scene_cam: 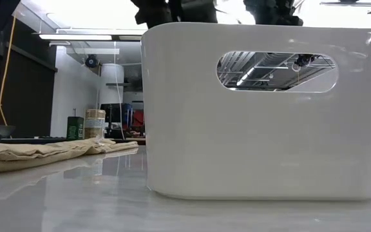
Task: Sort spices by type
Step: Put the bottom left black seasoning can into the black bin
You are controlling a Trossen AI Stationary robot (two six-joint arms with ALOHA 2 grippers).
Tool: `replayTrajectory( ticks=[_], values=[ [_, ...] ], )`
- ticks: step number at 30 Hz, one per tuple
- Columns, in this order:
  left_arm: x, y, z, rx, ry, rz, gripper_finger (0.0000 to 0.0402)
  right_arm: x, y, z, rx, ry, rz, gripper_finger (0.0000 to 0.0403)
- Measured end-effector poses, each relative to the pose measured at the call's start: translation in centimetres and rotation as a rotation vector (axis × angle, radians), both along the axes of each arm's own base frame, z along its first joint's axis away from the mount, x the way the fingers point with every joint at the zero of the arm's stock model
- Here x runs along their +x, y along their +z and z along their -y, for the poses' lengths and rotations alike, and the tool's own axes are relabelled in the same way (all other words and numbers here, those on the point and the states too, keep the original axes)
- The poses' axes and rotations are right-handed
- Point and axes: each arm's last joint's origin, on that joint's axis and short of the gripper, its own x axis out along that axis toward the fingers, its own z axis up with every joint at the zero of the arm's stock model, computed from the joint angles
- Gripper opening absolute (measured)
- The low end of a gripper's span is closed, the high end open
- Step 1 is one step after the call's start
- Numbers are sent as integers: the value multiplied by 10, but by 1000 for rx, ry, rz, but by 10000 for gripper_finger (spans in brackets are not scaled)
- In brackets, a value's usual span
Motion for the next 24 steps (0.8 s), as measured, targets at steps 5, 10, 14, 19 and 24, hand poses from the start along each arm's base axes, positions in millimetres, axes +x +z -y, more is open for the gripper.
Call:
replayTrajectory(
  ticks=[5, 10, 14, 19, 24],
  values=[
    [6, -18, -1, 27, -42, -37, 128, 0, 0, 0, -5, 13, -1, 252],
    [10, -22, -2, 87, -75, -36, 129, 1, 0, 0, -7, 14, 4, 252],
    [18, -20, -3, 82, -27, 57, 129, 1, 1, 0, -7, 16, 7, 252],
    [25, -14, -4, 100, 85, 175, 129, 1, 1, 0, -9, 20, 5, 252],
    [21, -16, -1, 122, 25, 115, 129, 1, 1, 0, -12, 28, 2, 252]
  ],
)
